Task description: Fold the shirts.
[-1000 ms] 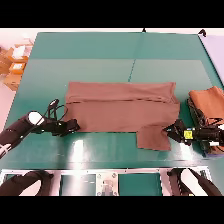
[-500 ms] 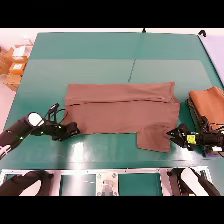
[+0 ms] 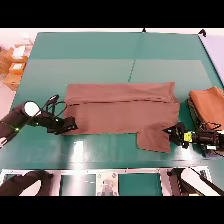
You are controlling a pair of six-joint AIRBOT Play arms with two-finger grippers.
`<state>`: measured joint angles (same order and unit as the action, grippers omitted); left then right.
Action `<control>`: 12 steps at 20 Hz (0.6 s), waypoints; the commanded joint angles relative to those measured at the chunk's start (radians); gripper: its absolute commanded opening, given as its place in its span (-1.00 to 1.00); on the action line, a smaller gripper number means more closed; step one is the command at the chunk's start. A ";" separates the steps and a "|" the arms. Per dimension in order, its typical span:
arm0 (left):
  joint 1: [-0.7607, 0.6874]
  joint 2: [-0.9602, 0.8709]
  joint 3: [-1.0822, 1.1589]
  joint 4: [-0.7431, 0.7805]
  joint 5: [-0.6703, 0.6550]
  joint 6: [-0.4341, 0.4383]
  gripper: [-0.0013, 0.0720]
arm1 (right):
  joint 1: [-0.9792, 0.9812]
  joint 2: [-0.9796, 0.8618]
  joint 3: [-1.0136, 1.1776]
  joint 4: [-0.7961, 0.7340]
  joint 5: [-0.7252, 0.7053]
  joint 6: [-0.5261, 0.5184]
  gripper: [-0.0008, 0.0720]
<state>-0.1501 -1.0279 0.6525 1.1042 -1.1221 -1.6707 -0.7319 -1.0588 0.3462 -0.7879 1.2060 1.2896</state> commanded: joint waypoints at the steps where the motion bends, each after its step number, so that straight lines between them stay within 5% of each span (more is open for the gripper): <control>1: 0.000 0.108 0.012 0.064 -0.165 -0.050 0.30 | 0.000 -0.010 0.000 0.014 -0.008 -0.016 0.11; 4: 0.000 0.383 -0.079 0.260 -0.244 -0.253 0.30 | 0.000 -0.010 0.000 0.016 -0.013 -0.015 0.11; 6: 0.000 0.573 -0.187 0.233 -0.073 -0.420 0.31 | 0.001 -0.009 0.000 0.034 -0.013 -0.016 0.11; 8: 0.000 0.660 -0.315 0.089 0.161 -0.426 0.52 | 0.001 -0.009 0.000 0.037 -0.013 -0.016 0.11; 12: -0.021 0.576 -0.580 -0.243 0.518 -0.329 0.52 | 0.001 -0.009 0.000 0.042 -0.012 -0.015 0.11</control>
<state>-0.1581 -0.4507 0.2310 1.0779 -0.8909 -2.0258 -0.7319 -1.0676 0.3462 -0.7540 1.1934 1.2747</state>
